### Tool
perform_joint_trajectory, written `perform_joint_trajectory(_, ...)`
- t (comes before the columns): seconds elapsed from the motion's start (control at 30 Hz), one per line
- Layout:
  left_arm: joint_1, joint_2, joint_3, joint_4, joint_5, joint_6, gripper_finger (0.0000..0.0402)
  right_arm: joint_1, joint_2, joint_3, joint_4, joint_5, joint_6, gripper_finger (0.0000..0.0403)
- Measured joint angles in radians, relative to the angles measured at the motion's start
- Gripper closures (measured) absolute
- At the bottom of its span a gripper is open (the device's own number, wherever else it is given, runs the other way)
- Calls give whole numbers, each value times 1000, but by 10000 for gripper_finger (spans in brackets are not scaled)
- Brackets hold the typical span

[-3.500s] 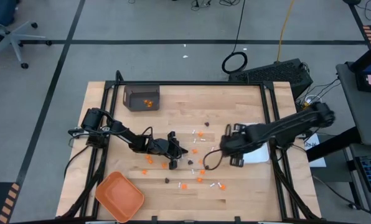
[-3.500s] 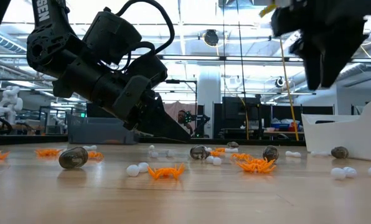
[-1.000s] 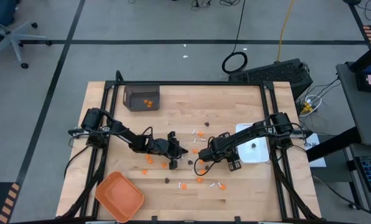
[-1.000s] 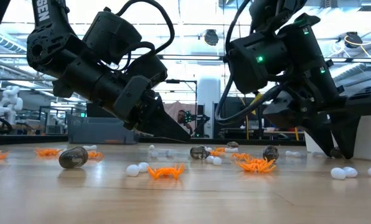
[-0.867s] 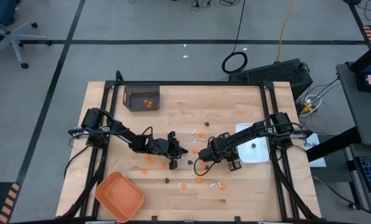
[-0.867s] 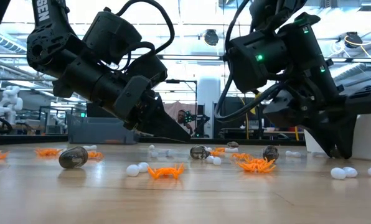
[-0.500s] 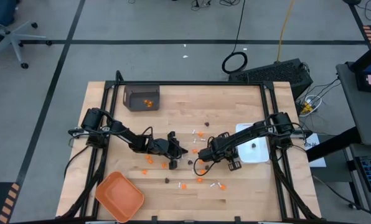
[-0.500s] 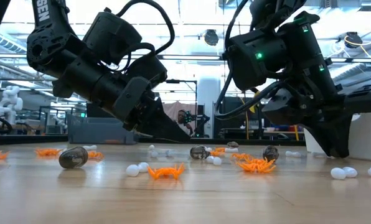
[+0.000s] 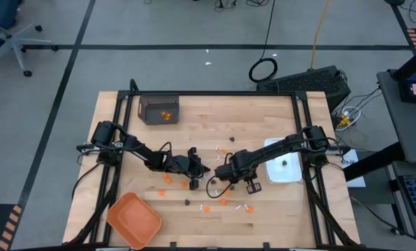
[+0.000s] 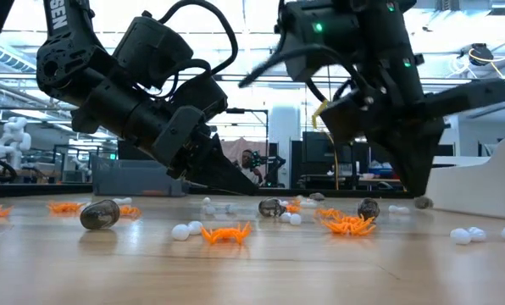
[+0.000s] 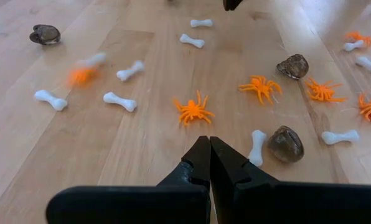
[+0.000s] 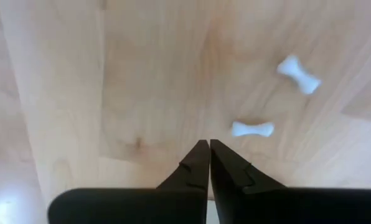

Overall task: Sort Halloween decoration
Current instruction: Put the black skull toy into the white bin

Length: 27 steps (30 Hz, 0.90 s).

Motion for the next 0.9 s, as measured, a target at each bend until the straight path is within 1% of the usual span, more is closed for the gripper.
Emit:
perform_joint_trajectory(0.2,0,0,0,-3,0,0,402,-13,0,26,-28,54,91,401)
perform_joint_trajectory(0.33,0,0,0,-3,0,0,402,-42,-14,26,-54,57,118,400)
perform_joint_trajectory(0.4,0,0,0,-3,0,-1,402,-61,-48,26,-54,71,119,399)
perform_joint_trajectory(0.53,0,0,0,8,0,-26,402,-123,-145,26,-56,159,168,389)
perform_joint_trajectory(0.6,0,0,0,12,0,-27,402,-156,-184,26,-56,186,192,376)
perform_joint_trajectory(0.67,0,0,0,8,0,-27,402,-187,-202,28,-63,184,207,355)
perform_joint_trajectory(0.77,0,0,0,11,-1,-26,402,-217,-194,14,-75,171,194,311)
perform_joint_trajectory(0.9,0,0,0,11,-3,-26,402,-239,-172,-38,-24,151,115,248)
